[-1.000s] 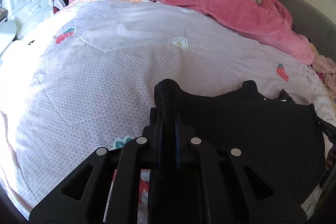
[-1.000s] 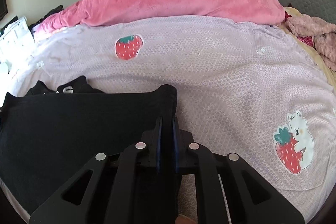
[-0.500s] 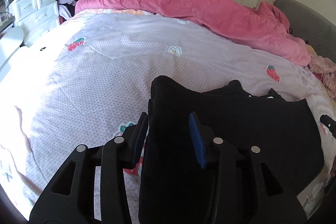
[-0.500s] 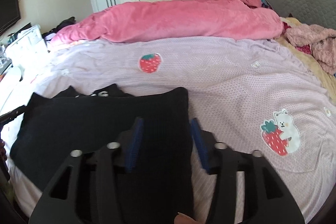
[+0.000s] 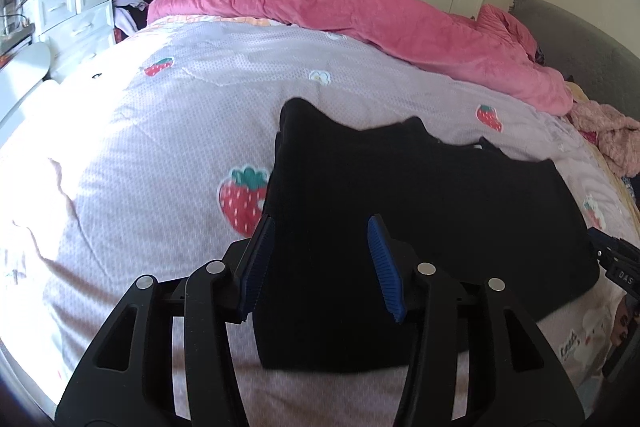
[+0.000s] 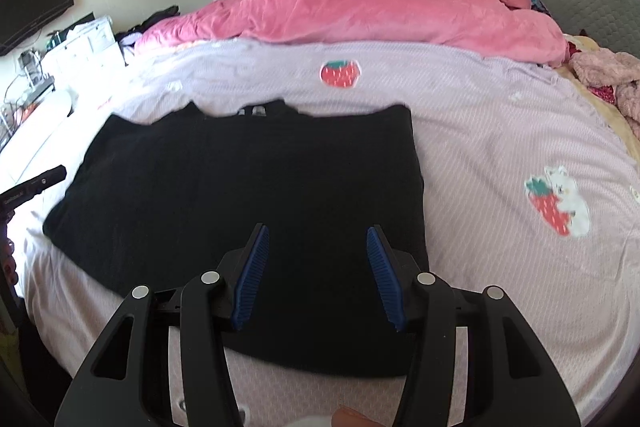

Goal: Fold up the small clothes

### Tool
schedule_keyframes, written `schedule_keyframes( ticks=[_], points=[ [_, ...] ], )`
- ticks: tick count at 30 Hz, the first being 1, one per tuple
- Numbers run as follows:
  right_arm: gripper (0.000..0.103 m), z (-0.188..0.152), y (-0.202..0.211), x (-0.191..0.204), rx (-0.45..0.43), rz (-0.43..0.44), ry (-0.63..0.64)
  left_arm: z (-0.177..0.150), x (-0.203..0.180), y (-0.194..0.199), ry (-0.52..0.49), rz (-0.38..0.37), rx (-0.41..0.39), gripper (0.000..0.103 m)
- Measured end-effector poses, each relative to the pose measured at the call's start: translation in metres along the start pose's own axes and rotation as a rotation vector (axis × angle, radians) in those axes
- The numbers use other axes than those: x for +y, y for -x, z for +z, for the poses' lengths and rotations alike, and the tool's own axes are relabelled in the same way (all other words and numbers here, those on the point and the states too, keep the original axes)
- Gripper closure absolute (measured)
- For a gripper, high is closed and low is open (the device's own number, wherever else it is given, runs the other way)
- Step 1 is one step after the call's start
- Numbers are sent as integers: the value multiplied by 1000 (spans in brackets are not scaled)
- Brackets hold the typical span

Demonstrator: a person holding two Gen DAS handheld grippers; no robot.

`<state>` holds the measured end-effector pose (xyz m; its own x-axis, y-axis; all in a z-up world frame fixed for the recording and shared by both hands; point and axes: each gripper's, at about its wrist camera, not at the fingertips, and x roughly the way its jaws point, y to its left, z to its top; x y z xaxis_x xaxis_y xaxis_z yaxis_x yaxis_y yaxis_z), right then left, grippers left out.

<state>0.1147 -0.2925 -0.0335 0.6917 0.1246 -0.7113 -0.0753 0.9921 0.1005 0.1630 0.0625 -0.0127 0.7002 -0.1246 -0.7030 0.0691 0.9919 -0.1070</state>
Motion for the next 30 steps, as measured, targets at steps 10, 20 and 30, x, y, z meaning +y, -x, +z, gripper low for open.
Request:
schedule_keyframes(
  ticks=[10, 20, 30],
  points=[
    [53, -12, 8, 5, 6, 19, 24, -17, -11, 5, -35, -25, 43, 61],
    [51, -25, -13, -2, 89, -52, 15, -35, 9, -13, 30, -31, 117, 60],
    [45, -24, 1, -6, 59, -8, -30, -35, 8, -3, 31, -11, 96, 60]
  ],
)
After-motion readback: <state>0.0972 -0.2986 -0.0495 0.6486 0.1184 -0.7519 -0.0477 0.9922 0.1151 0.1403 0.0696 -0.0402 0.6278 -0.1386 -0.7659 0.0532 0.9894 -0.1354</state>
